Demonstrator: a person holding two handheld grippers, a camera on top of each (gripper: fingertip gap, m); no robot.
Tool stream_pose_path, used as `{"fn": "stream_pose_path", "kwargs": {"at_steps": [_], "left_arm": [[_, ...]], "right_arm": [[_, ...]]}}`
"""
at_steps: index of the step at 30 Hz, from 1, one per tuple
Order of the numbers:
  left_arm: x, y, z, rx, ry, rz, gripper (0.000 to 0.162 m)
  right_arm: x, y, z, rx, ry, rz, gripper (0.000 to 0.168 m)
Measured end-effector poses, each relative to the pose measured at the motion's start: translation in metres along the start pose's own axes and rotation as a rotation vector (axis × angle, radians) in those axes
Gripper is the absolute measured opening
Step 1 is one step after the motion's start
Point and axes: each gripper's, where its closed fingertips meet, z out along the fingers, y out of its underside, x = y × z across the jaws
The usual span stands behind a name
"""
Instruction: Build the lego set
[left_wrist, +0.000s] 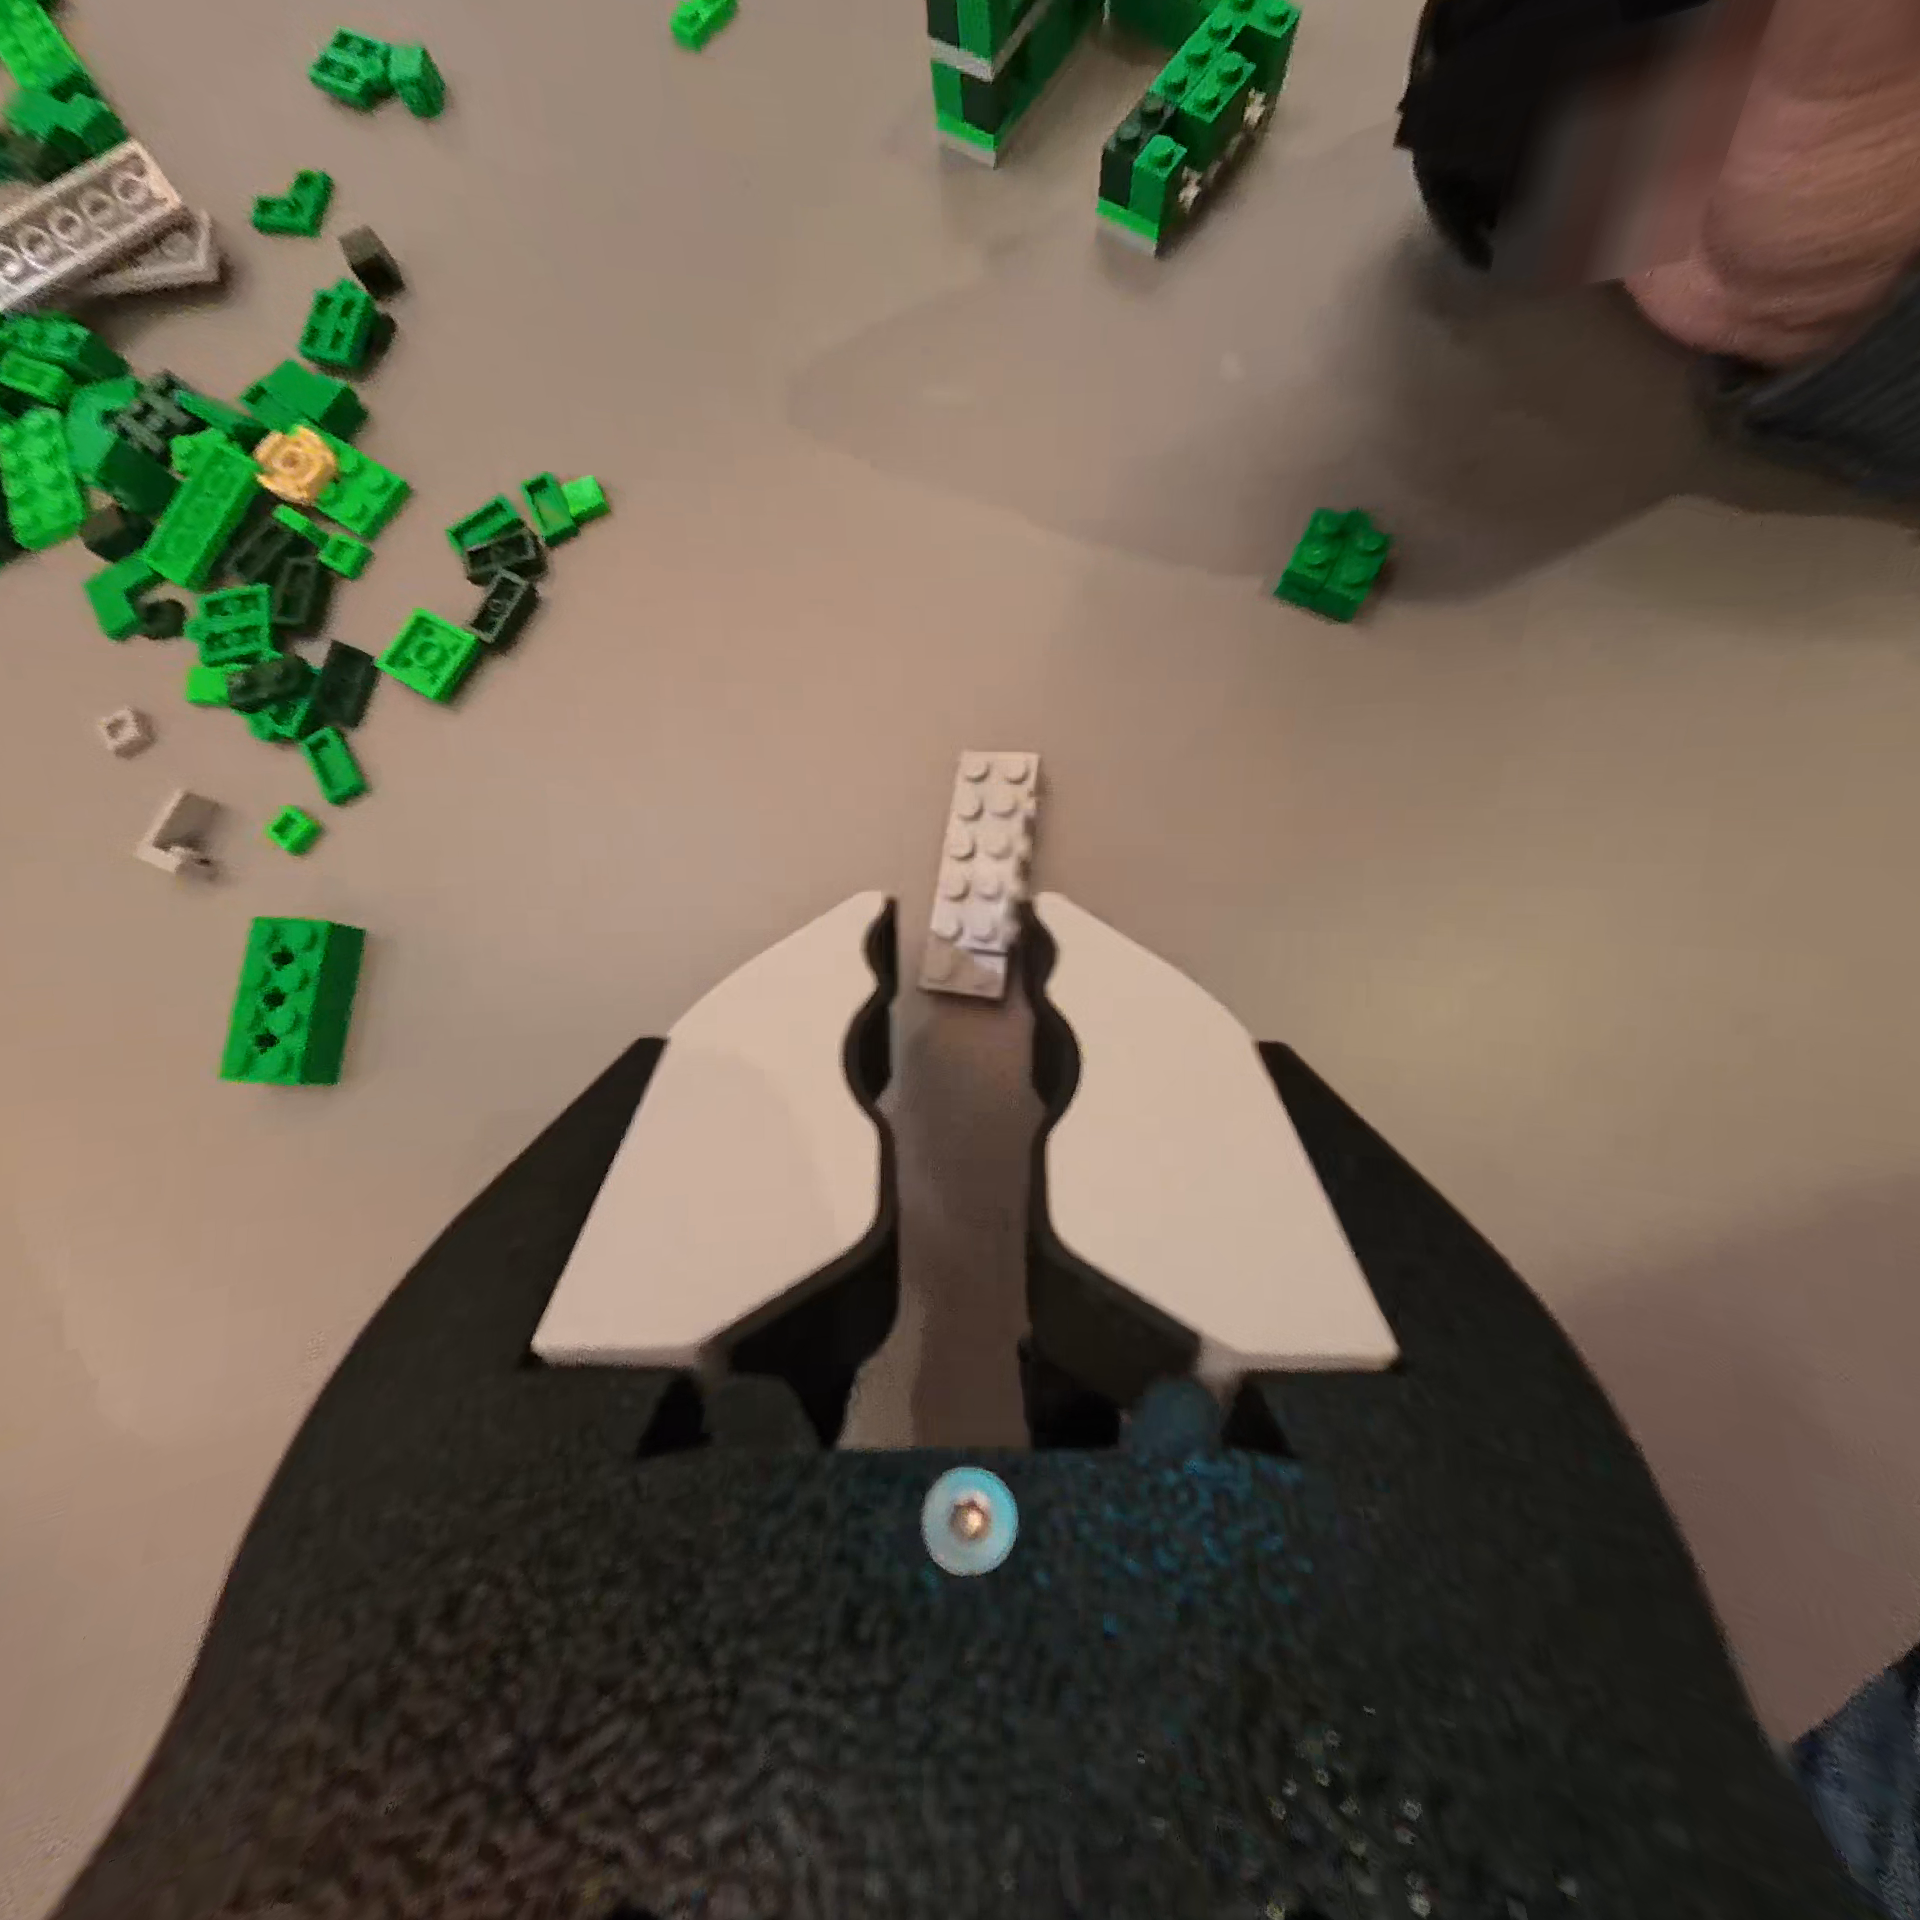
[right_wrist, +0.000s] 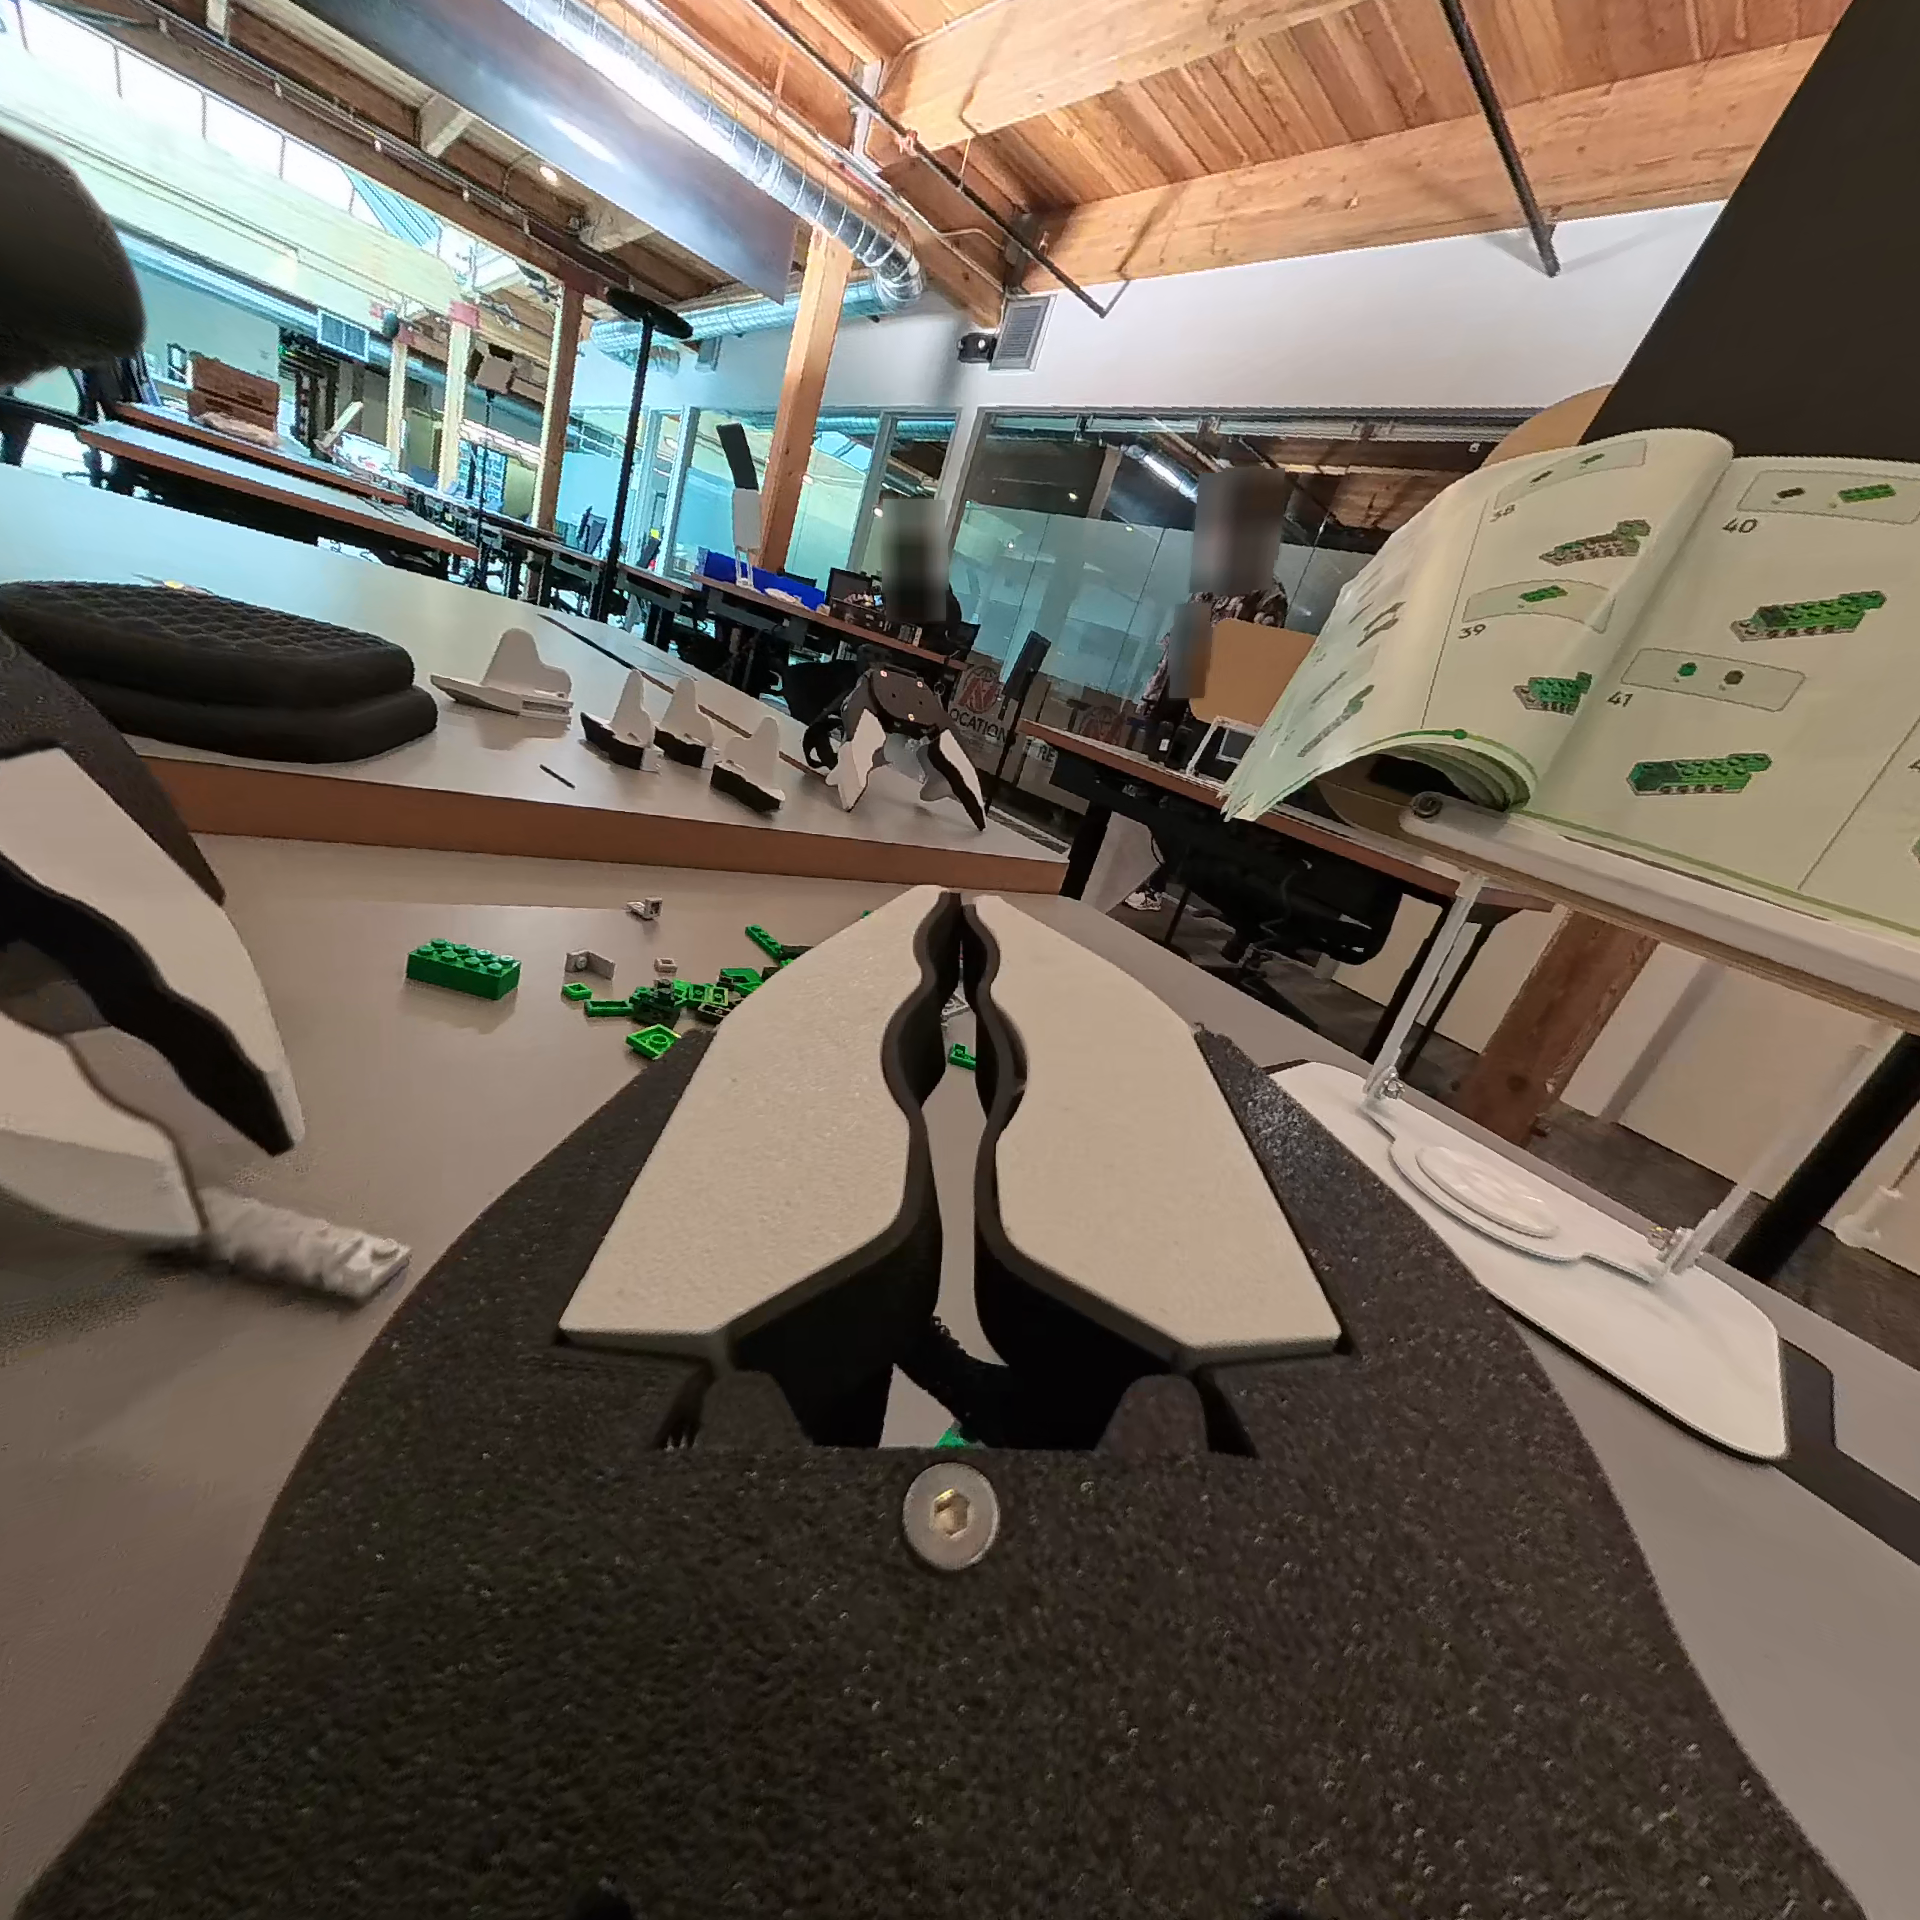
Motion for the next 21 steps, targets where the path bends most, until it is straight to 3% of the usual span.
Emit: {"fn": "stream_pose_path", "kwargs": {"at_steps": [1, 3, 6, 14, 18, 21], "left_arm": [[0.001, 0.000, 0.000, 0.011, 0.016, -0.015, 0.031], [0.002, -0.002, -0.005, 0.045, 0.039, -0.041, 0.041], [0.001, -0.001, -0.016, 0.074, 0.058, -0.043, 0.042], [0.016, 0.019, -0.006, -0.043, 0.141, -0.055, 0.052], [0.059, 0.002, -0.012, 0.012, 0.352, -0.073, 0.056], [0.058, -0.011, -0.018, 0.092, 0.330, -0.048, 0.050]], "right_arm": [[0.000, 0.000, 0.000, 0.000, 0.000, 0.000, 0.000], [0.000, 0.000, 0.000, 0.001, 0.001, 0.000, 0.000], [0.000, 0.000, 0.000, 0.000, 0.000, 0.001, 0.000], [0.000, 0.000, 0.000, 0.000, -0.002, -0.002, 0.000], [0.000, 0.000, 0.000, 0.000, -0.001, -0.002, 0.000], [0.000, 0.000, 0.000, -0.002, -0.001, -0.007, 0.000]]}}
